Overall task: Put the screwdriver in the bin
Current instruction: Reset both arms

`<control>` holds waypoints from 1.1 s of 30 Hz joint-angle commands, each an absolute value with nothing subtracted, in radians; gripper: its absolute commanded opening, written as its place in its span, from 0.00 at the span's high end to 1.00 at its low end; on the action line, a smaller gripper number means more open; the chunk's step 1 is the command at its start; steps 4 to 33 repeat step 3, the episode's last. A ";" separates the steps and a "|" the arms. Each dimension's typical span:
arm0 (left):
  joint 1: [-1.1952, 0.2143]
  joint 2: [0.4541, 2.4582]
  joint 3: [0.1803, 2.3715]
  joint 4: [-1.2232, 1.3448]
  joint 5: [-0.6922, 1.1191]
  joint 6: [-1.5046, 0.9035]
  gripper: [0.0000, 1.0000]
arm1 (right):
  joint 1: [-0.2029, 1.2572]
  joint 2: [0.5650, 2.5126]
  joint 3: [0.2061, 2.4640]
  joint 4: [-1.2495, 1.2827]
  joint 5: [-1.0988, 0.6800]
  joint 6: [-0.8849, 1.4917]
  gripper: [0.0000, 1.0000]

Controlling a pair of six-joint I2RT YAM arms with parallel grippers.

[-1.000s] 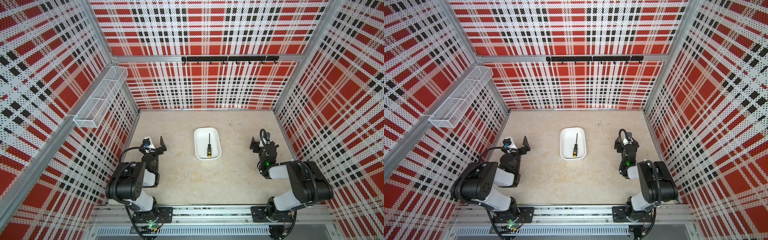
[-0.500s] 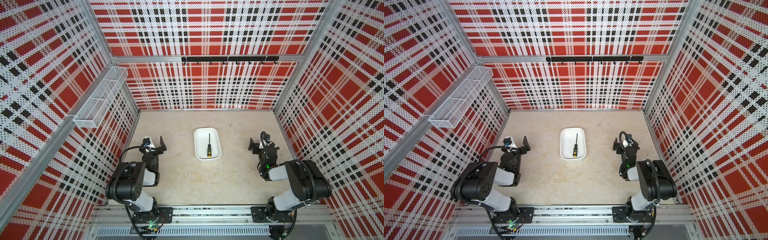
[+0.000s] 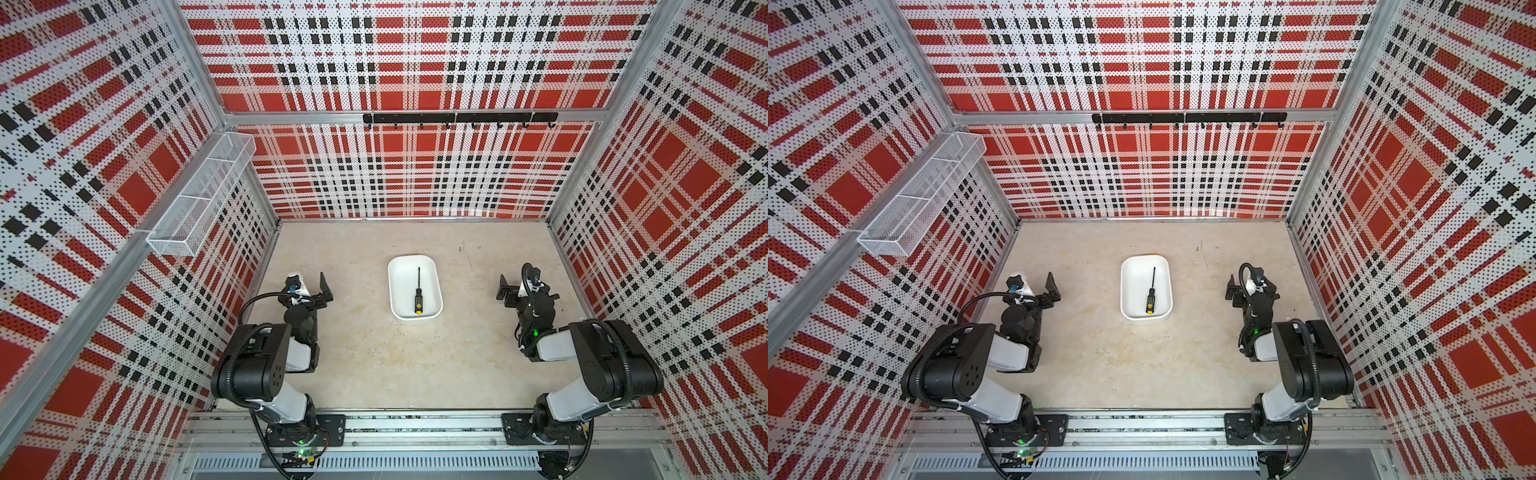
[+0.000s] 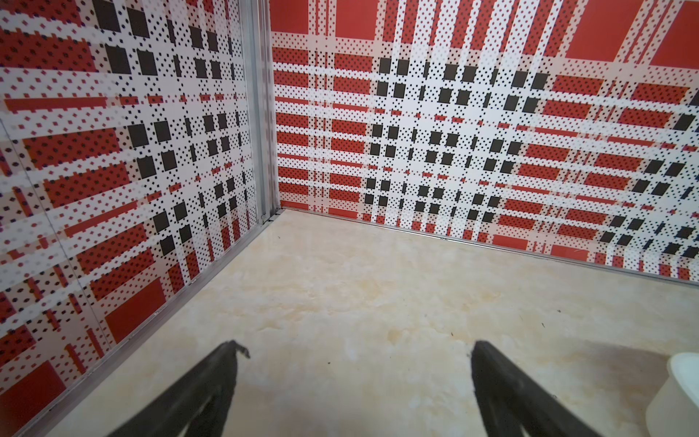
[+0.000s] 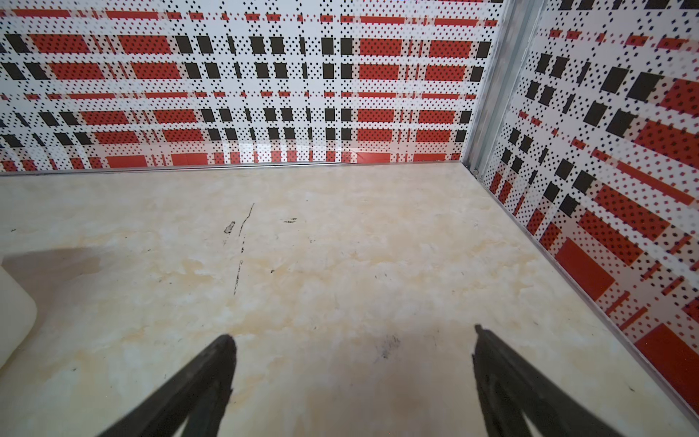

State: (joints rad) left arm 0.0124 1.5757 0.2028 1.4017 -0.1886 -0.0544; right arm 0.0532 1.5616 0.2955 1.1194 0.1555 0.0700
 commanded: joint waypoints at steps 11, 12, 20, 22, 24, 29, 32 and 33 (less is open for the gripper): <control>0.009 1.573 0.206 1.405 -0.196 -0.043 0.02 | 0.043 1.571 0.290 1.158 0.149 0.057 0.00; 0.009 1.573 0.206 1.405 -0.196 -0.043 0.02 | 0.043 1.571 0.290 1.158 0.149 0.057 0.00; 0.009 1.573 0.206 1.405 -0.196 -0.043 0.02 | 0.043 1.571 0.290 1.158 0.149 0.057 0.00; 0.009 1.573 0.206 1.405 -0.196 -0.043 0.02 | 0.043 1.571 0.290 1.158 0.149 0.057 0.00; 0.009 1.573 0.206 1.405 -0.196 -0.043 0.02 | 0.043 1.571 0.290 1.158 0.149 0.057 0.00; 0.009 1.573 0.206 1.405 -0.196 -0.043 0.02 | 0.043 1.571 0.290 1.158 0.149 0.057 0.00; 0.009 1.573 0.206 1.405 -0.196 -0.043 0.02 | 0.043 1.571 0.290 1.158 0.149 0.057 0.00; 0.009 1.573 0.206 1.405 -0.196 -0.043 0.02 | 0.043 1.571 0.290 1.158 0.149 0.057 0.00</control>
